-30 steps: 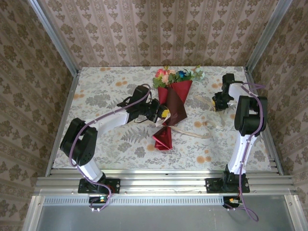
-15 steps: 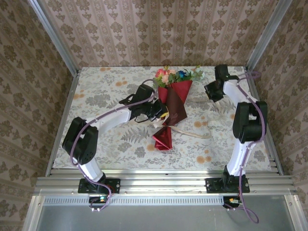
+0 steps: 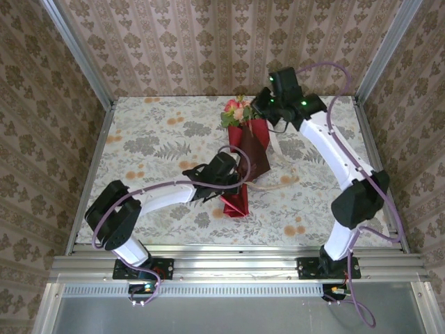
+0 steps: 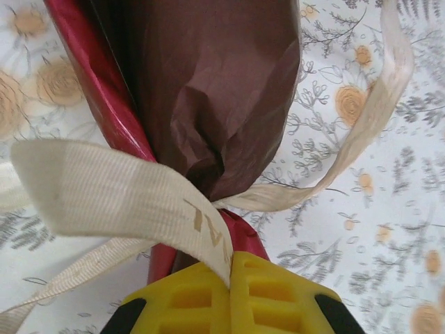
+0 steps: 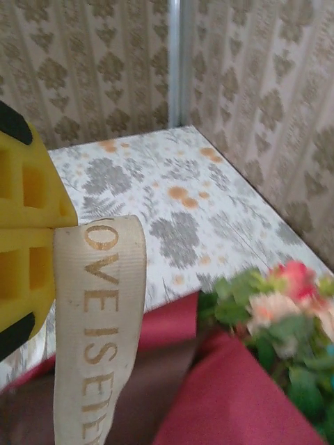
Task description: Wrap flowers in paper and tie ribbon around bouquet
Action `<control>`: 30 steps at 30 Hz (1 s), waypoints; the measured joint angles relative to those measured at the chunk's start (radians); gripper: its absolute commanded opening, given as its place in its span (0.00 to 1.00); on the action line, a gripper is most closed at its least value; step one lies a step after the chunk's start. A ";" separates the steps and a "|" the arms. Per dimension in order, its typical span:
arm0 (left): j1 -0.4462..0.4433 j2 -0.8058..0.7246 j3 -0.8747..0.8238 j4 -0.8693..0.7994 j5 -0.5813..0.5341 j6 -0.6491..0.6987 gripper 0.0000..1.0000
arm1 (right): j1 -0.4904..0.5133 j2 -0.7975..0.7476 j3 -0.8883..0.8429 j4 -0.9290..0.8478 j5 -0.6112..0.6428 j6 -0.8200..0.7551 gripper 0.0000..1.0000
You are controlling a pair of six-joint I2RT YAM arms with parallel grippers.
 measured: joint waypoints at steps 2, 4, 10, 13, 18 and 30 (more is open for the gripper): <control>-0.029 0.001 0.000 0.006 -0.073 0.052 0.00 | 0.042 0.057 0.087 -0.009 -0.016 -0.010 0.00; -0.055 0.006 0.000 0.013 -0.132 0.098 0.00 | 0.080 0.105 0.159 -0.018 -0.039 -0.016 0.00; -0.109 0.062 0.008 0.011 -0.245 0.194 0.00 | 0.191 0.256 0.392 -0.055 -0.134 -0.051 0.00; -0.111 0.082 0.016 0.010 -0.271 0.213 0.00 | 0.240 0.314 0.478 -0.074 -0.185 -0.074 0.00; -0.111 0.089 0.039 0.008 -0.298 0.227 0.00 | 0.327 0.344 0.508 -0.129 -0.237 -0.131 0.00; -0.110 0.095 0.043 -0.021 -0.307 0.227 0.00 | 0.438 0.349 0.333 -0.187 -0.326 -0.219 0.28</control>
